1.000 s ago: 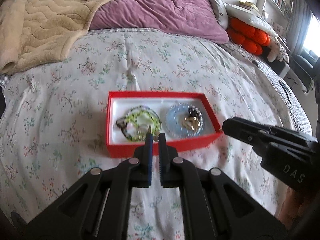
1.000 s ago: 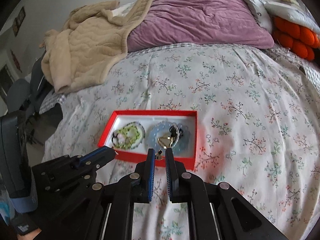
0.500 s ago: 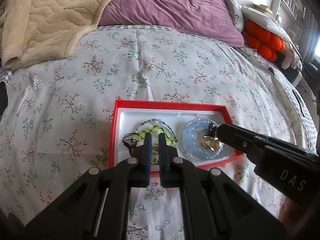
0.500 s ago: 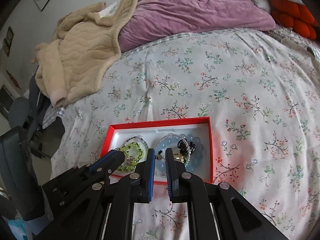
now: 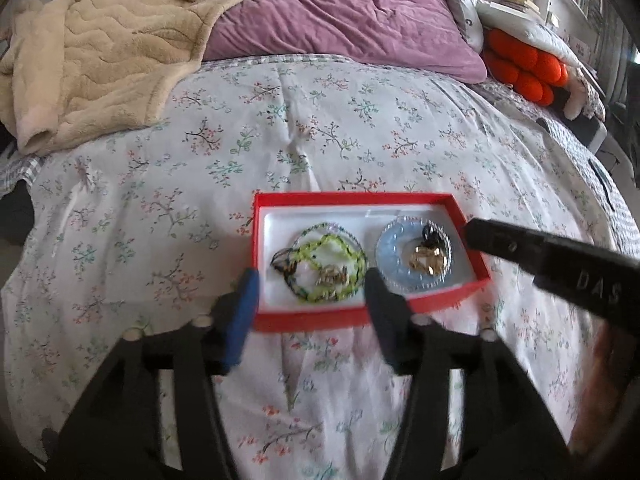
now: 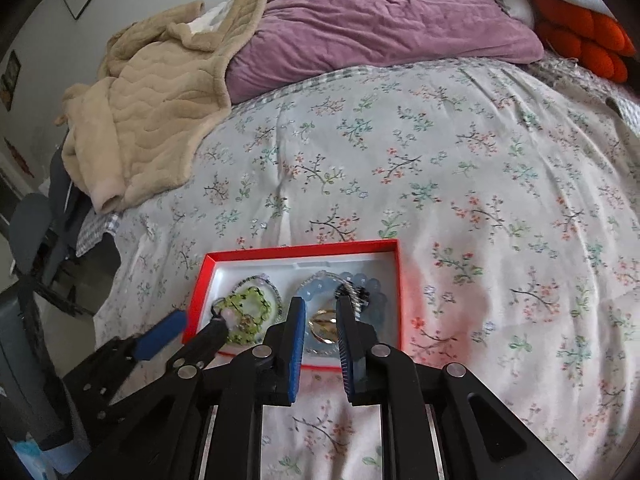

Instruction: Organize jewelry

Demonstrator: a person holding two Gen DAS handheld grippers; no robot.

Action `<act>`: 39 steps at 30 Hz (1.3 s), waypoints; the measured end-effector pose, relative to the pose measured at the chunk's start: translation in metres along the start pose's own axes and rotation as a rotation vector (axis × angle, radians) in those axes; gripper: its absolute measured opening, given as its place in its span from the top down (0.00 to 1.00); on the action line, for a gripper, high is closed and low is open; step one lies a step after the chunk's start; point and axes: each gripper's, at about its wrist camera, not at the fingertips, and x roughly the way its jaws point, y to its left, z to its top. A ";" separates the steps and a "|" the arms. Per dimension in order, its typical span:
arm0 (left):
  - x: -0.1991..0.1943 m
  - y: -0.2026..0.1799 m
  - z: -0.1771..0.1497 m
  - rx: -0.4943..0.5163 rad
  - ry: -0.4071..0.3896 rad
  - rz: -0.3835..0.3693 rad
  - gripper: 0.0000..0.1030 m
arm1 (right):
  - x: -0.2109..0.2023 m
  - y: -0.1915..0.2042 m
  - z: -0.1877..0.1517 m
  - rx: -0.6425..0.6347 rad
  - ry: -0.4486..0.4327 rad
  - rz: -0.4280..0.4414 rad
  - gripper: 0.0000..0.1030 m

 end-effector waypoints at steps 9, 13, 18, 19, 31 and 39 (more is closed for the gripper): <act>-0.026 0.008 -0.026 -0.022 0.058 0.043 0.22 | -0.022 -0.003 -0.031 -0.059 0.047 -0.043 0.61; -0.034 0.010 -0.039 -0.033 0.094 0.060 0.20 | -0.034 0.000 -0.047 -0.088 0.048 -0.065 0.29; -0.042 0.012 -0.050 -0.047 0.135 0.082 0.05 | -0.047 0.000 -0.062 -0.062 0.095 -0.064 0.22; -0.044 0.014 -0.053 -0.051 0.146 0.095 0.01 | -0.049 0.000 -0.064 -0.066 0.104 -0.073 0.17; -0.053 0.019 -0.096 -0.095 0.161 0.140 0.01 | -0.055 0.002 -0.112 -0.132 0.121 -0.219 0.00; -0.049 0.021 -0.102 -0.126 0.144 0.166 0.01 | -0.047 0.003 -0.113 -0.156 0.080 -0.298 0.00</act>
